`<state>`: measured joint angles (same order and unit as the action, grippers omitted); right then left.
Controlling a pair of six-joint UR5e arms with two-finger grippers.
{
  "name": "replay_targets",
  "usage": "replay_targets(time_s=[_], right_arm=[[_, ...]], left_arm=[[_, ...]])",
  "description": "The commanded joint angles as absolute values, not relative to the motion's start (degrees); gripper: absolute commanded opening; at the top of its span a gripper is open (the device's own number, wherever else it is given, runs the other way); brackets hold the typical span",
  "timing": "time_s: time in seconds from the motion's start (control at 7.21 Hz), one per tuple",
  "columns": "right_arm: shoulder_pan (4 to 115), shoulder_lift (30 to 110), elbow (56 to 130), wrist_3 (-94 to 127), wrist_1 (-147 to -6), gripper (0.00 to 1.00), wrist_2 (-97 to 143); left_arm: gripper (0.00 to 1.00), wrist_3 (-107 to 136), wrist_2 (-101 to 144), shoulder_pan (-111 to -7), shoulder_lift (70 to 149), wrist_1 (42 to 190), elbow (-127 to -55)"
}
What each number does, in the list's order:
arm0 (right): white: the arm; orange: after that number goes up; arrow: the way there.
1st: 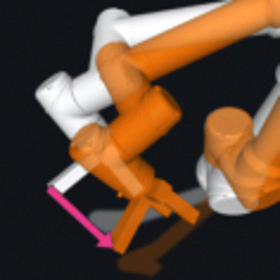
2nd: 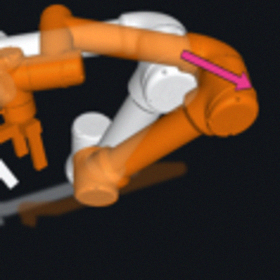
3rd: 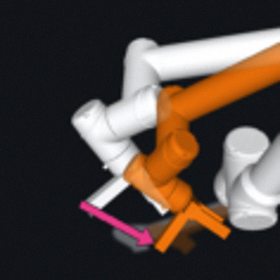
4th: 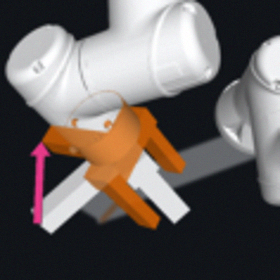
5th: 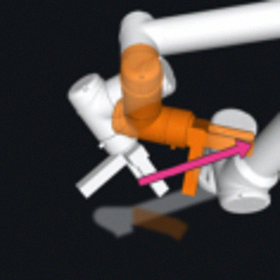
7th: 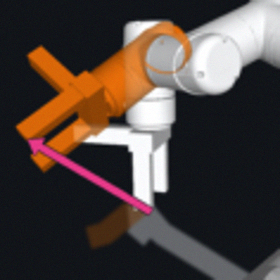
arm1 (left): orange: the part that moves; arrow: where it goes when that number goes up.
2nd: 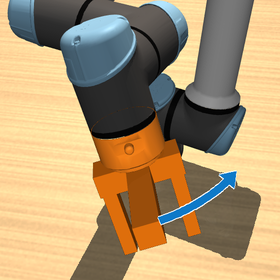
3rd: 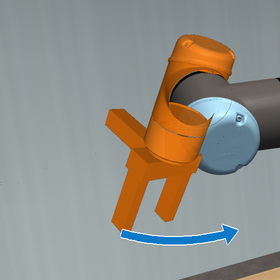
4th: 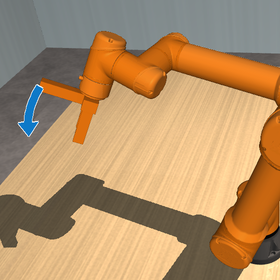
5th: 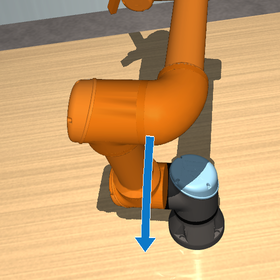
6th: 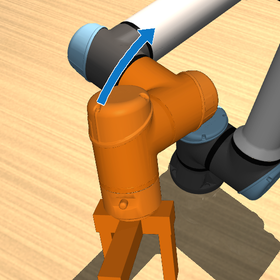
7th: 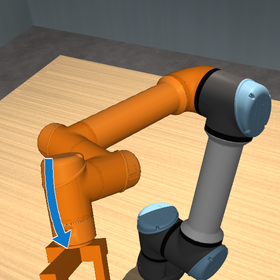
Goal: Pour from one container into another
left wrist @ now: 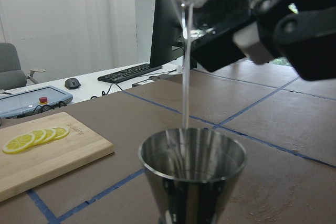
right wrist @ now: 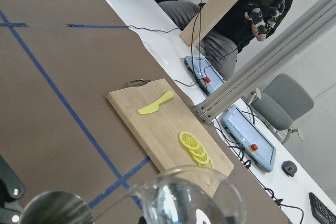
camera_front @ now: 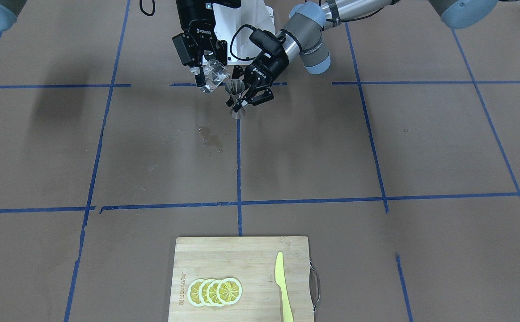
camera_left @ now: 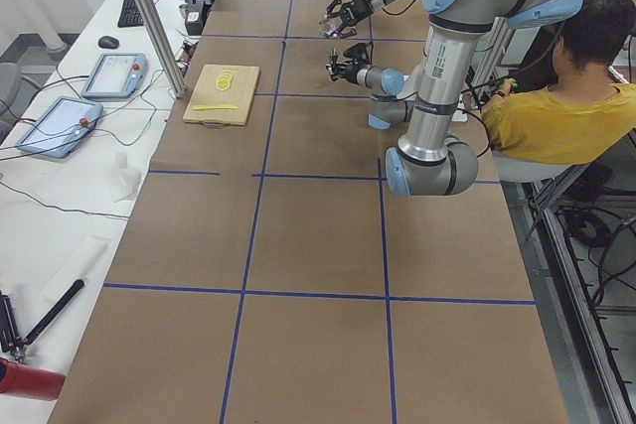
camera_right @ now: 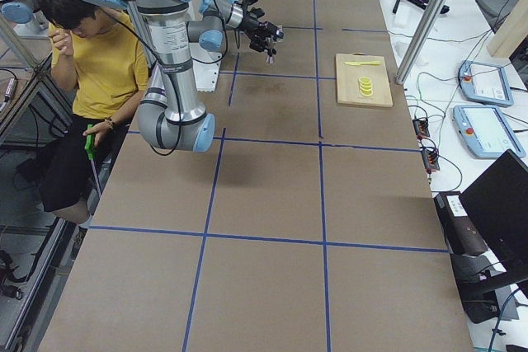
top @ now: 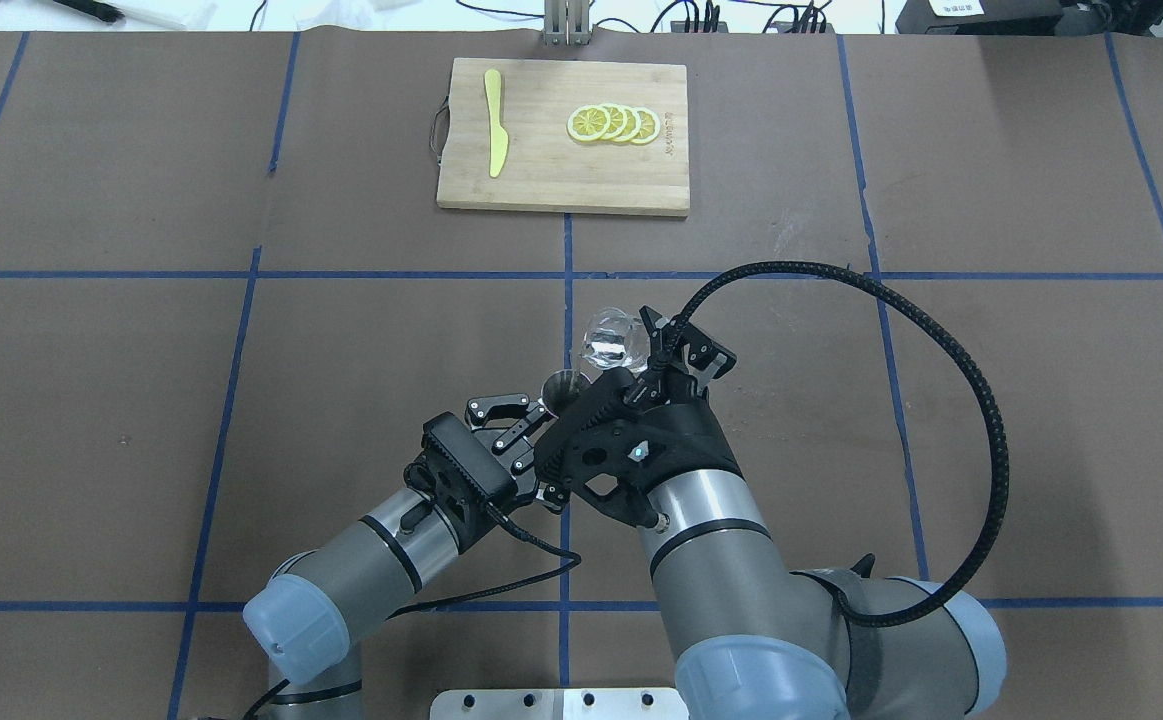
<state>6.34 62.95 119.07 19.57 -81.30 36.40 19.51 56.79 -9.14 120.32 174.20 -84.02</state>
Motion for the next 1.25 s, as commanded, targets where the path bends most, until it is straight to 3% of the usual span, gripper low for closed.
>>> replay_targets(time_s=[0.0,1.11], right_arm=[[6.59,62.93,119.0,17.24,-82.43,0.0,36.13],[6.06,62.14,118.92,16.79,-84.81,0.0,34.63]], left_arm=[[0.0,19.51,56.78,-9.23,120.32,174.2,-84.02],[0.0,19.51,56.69,-9.14,120.41,174.2,-84.02]])
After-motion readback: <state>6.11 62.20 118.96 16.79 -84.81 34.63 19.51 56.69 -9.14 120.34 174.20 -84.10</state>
